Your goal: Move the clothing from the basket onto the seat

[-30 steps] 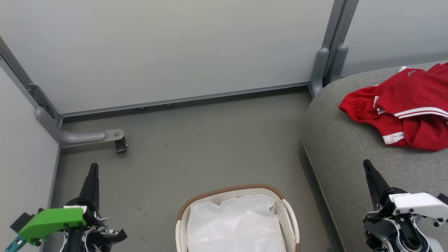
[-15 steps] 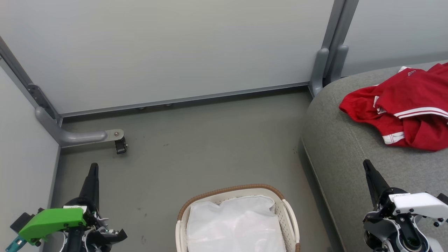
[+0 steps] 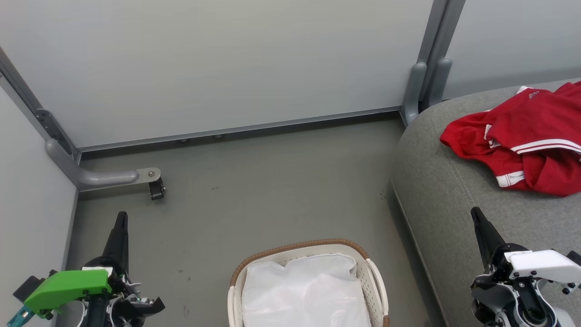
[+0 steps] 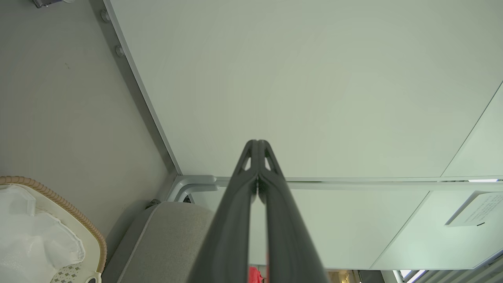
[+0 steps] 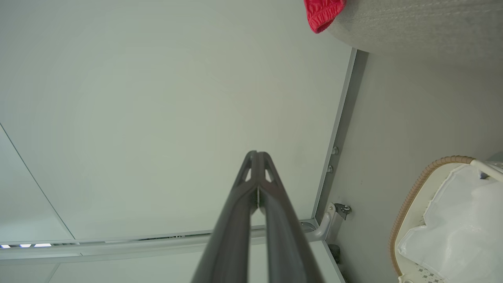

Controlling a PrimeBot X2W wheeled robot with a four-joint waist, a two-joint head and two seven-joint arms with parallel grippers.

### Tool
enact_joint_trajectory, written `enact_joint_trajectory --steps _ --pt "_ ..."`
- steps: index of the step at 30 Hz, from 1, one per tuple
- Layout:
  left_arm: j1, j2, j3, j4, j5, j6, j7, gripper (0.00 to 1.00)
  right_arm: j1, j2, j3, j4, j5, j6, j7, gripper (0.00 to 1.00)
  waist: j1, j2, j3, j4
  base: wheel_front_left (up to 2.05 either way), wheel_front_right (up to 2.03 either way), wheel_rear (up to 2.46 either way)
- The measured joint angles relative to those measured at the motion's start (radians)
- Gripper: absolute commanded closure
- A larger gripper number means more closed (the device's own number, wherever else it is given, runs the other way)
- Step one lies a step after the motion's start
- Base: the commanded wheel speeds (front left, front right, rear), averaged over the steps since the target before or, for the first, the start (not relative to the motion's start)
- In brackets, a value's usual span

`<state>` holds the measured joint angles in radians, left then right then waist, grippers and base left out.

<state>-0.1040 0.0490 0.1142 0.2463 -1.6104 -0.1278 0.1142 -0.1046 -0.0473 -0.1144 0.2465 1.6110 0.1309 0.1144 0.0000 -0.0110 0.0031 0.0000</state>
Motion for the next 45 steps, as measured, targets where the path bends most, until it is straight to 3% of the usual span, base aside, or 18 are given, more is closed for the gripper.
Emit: enact_joint_trajectory --steps 45 --pt "0.0 0.0 0.0 0.0 0.0 0.0 0.0 1.0 0.0 0.0 0.0 0.0 0.0 0.0 0.0 1.0 0.0 0.0 0.0 0.0 0.0 0.0 0.0"
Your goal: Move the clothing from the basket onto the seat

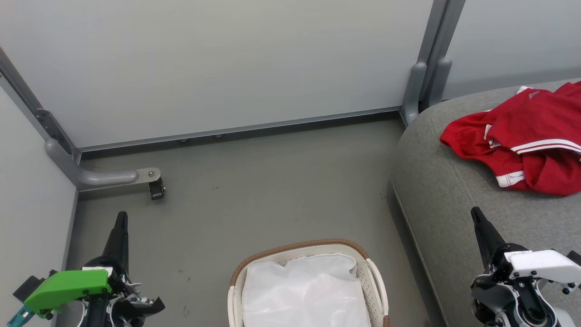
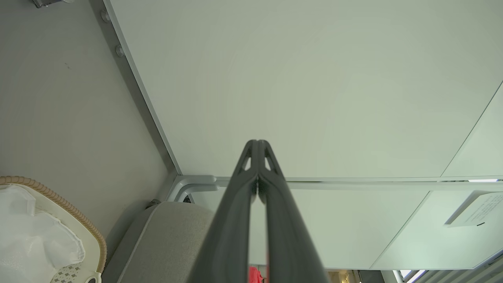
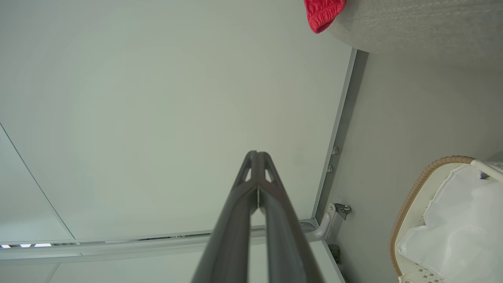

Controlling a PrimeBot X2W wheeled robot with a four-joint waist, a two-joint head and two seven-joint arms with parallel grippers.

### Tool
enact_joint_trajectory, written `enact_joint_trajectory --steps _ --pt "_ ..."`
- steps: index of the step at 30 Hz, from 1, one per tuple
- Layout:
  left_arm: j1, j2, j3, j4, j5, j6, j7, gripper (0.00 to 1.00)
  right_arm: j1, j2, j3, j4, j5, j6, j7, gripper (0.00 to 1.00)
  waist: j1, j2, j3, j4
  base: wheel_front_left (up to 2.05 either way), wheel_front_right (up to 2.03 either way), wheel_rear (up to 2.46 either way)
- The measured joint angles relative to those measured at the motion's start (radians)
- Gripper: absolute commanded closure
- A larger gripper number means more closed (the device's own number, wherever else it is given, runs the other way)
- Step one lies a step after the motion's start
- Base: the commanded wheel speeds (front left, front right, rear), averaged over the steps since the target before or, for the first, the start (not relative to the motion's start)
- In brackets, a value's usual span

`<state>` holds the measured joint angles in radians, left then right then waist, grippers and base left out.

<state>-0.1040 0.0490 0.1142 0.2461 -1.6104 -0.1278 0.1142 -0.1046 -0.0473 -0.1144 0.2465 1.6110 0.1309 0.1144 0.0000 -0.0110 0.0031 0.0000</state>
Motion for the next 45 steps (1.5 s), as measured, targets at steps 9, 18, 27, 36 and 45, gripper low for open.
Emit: enact_joint_trajectory --steps 9,18,27,36,45 --pt "0.0 0.0 0.0 0.0 0.0 0.0 0.0 1.0 0.0 0.0 0.0 0.0 0.0 0.0 0.0 1.0 0.0 0.0 0.0 0.0 0.0 0.0 0.0" --pt "0.0 0.0 0.0 0.0 0.0 0.0 0.0 1.0 0.0 0.0 0.0 0.0 0.0 0.0 0.0 1.0 0.0001 0.0 0.0 0.0 0.0 0.0 0.0" --pt "0.0 0.0 0.0 0.0 0.0 0.0 0.0 1.0 0.0 0.0 0.0 0.0 0.0 0.0 0.0 1.0 0.0 0.0 0.0 0.0 0.0 0.0 0.0" --pt "0.0 0.0 0.0 0.0 0.0 0.0 0.0 1.0 0.0 0.0 0.0 0.0 0.0 0.0 0.0 1.0 0.0 0.0 0.0 0.0 0.0 0.0 0.0" --pt "0.0 0.0 0.0 0.0 0.0 0.0 0.0 1.0 0.0 0.0 0.0 0.0 0.0 0.0 0.0 1.0 0.0 0.0 0.0 0.0 0.0 0.0 0.0"
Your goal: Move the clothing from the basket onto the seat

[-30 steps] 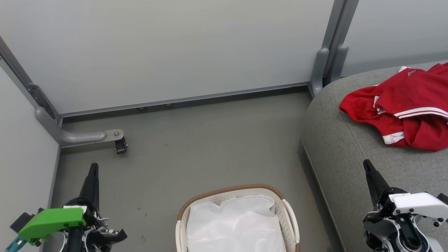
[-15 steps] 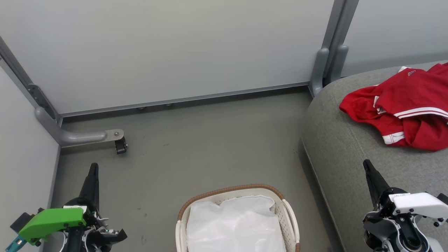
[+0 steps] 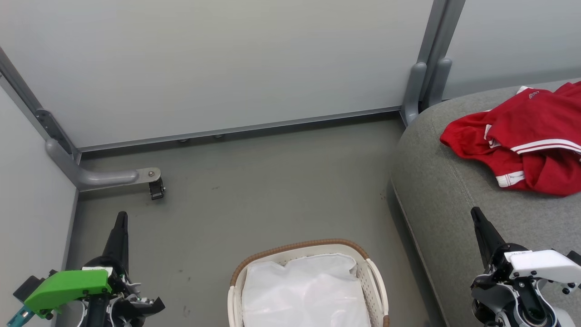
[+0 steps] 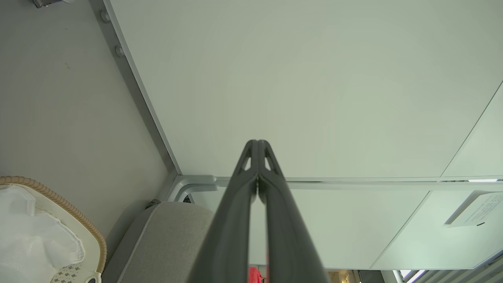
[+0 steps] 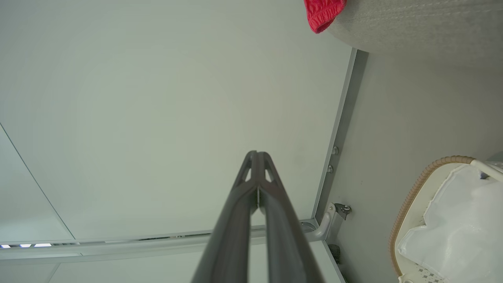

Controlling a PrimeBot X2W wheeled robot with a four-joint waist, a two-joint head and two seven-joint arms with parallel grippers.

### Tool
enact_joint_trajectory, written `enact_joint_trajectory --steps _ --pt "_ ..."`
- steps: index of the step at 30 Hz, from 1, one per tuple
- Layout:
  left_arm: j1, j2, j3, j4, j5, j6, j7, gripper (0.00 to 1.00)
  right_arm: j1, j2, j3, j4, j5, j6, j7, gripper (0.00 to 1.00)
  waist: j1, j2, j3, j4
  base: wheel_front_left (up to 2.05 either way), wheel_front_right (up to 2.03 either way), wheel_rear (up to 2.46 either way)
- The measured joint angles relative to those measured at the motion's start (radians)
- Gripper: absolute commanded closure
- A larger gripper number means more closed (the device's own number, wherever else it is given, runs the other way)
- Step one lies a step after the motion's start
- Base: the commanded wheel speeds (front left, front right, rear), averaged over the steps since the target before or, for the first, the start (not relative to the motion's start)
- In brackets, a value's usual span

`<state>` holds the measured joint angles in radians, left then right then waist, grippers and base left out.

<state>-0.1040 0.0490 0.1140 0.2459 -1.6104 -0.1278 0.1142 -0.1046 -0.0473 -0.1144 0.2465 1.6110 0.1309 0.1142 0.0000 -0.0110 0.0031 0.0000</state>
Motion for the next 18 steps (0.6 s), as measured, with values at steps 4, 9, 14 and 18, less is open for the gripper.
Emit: enact_joint_trajectory --steps 4,9,14,18 --pt "0.0 0.0 0.0 0.0 0.0 0.0 0.0 1.0 0.0 0.0 0.0 0.0 0.0 0.0 0.0 1.0 0.0 0.0 0.0 0.0 0.0 0.0 0.0" --pt "0.0 0.0 0.0 0.0 0.0 0.0 0.0 1.0 0.0 0.0 0.0 0.0 0.0 0.0 0.0 1.0 0.0 0.0 0.0 0.0 0.0 0.0 0.0" --pt "0.0 0.0 0.0 0.0 0.0 0.0 0.0 1.0 0.0 0.0 0.0 0.0 0.0 0.0 0.0 1.0 0.0 0.0 0.0 0.0 0.0 0.0 0.0" --pt "0.0 0.0 0.0 0.0 0.0 0.0 0.0 1.0 0.0 0.0 0.0 0.0 0.0 0.0 0.0 1.0 0.0 0.0 0.0 0.0 0.0 0.0 0.0"
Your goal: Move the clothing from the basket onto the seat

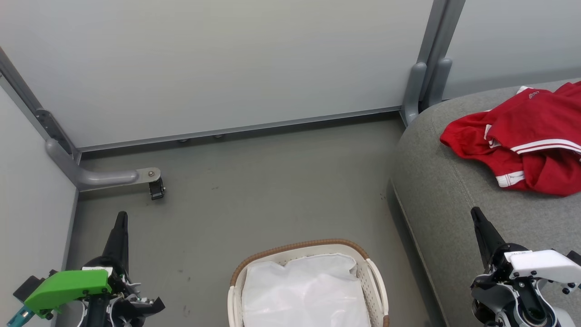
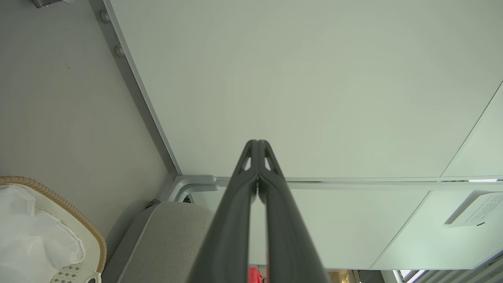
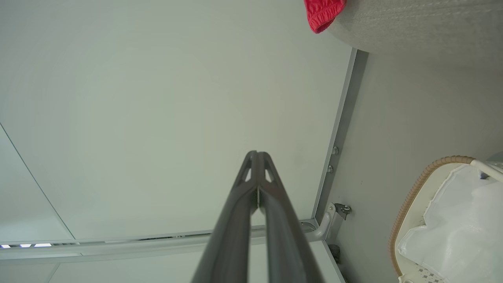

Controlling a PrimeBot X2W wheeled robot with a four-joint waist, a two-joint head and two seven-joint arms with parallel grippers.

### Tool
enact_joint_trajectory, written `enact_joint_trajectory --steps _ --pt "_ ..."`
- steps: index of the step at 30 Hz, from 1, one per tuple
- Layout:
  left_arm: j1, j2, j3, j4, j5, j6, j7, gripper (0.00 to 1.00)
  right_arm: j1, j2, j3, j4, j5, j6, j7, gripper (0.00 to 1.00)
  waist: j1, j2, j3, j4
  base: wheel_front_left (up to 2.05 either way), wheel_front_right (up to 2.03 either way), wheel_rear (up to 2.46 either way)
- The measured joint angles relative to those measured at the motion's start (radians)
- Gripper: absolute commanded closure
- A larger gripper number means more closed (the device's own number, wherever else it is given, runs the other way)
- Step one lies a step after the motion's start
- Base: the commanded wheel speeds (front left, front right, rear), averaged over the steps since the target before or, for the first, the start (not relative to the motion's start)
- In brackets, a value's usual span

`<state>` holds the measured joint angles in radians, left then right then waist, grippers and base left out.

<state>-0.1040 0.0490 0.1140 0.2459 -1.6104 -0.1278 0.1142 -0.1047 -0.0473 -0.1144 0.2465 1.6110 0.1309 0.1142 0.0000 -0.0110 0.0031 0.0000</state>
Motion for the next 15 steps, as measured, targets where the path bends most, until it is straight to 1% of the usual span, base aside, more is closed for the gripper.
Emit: enact_joint_trajectory --steps 15 --pt "0.0 0.0 0.0 0.0 0.0 0.0 0.0 1.0 0.0 0.0 0.0 0.0 0.0 0.0 0.0 1.0 0.0 0.0 0.0 0.0 0.0 0.0 0.0"
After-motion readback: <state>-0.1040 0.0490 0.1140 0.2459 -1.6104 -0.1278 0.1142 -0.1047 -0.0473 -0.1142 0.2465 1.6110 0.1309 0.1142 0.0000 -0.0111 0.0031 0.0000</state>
